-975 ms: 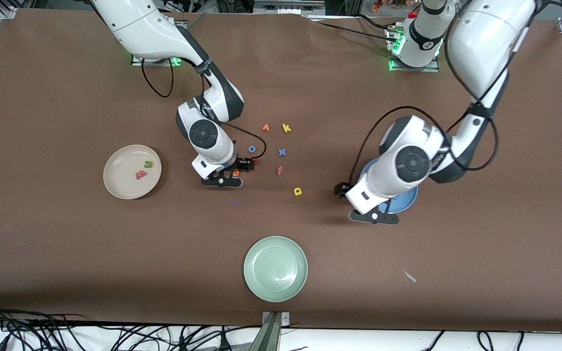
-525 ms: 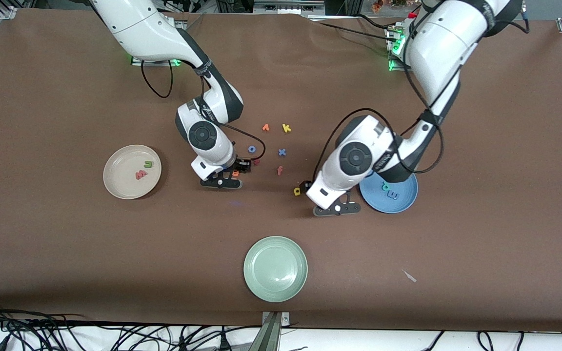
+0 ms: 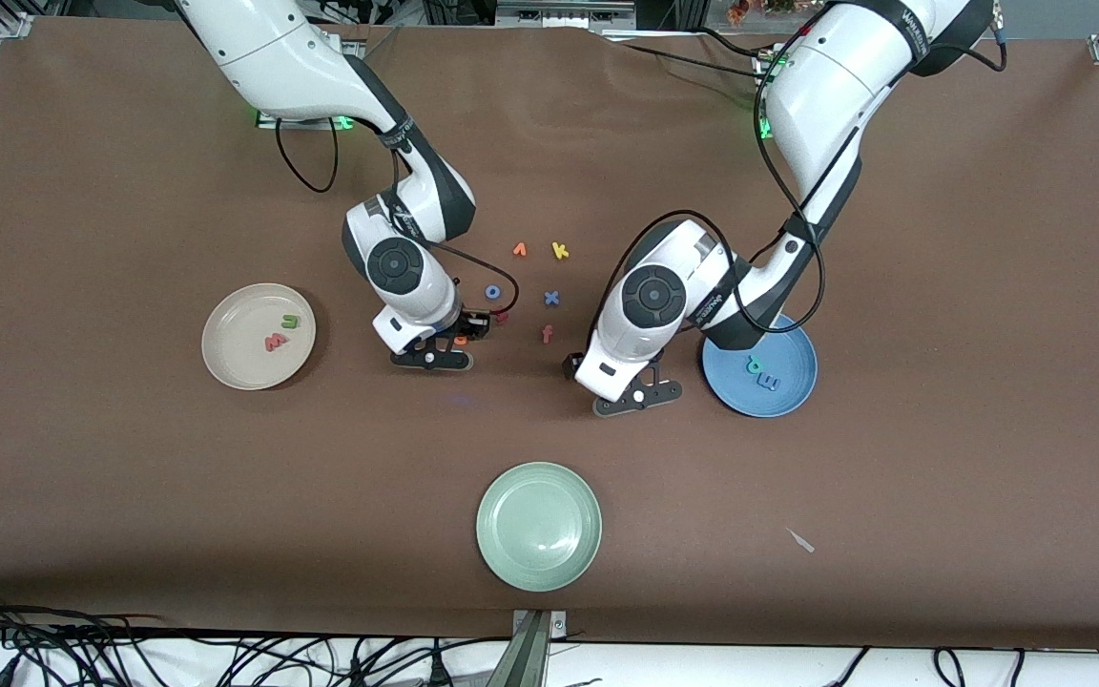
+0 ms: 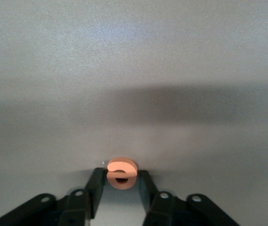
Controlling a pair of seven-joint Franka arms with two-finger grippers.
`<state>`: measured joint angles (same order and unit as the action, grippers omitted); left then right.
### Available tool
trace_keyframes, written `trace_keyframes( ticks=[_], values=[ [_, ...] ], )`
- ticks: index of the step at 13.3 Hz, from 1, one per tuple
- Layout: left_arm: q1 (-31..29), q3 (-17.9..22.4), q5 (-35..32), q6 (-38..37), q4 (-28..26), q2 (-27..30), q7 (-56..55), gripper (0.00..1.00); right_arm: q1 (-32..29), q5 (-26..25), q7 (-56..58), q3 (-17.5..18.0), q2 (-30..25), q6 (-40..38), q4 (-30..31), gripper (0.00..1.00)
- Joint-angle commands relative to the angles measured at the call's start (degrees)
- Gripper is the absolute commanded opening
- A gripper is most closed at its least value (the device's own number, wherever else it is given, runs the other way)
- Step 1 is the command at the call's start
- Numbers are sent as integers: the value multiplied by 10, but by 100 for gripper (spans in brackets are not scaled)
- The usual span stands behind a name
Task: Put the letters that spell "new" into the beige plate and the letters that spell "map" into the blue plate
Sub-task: 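Grasp the orange e with the right gripper while the left gripper reaches yellow a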
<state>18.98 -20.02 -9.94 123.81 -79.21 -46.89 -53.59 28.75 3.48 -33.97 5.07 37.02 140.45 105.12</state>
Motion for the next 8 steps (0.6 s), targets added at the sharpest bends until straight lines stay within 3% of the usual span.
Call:
trace_keyframes(
  ticks=[1,8],
  values=[
    [17,9,6,-2,20,-9,-9,100,-1,1,-7,1,13,3,-11,30],
    [25,9,7,-2,20,-10,-9,100,-9,3,-1,-2,5,-38,-38,20]
  ],
)
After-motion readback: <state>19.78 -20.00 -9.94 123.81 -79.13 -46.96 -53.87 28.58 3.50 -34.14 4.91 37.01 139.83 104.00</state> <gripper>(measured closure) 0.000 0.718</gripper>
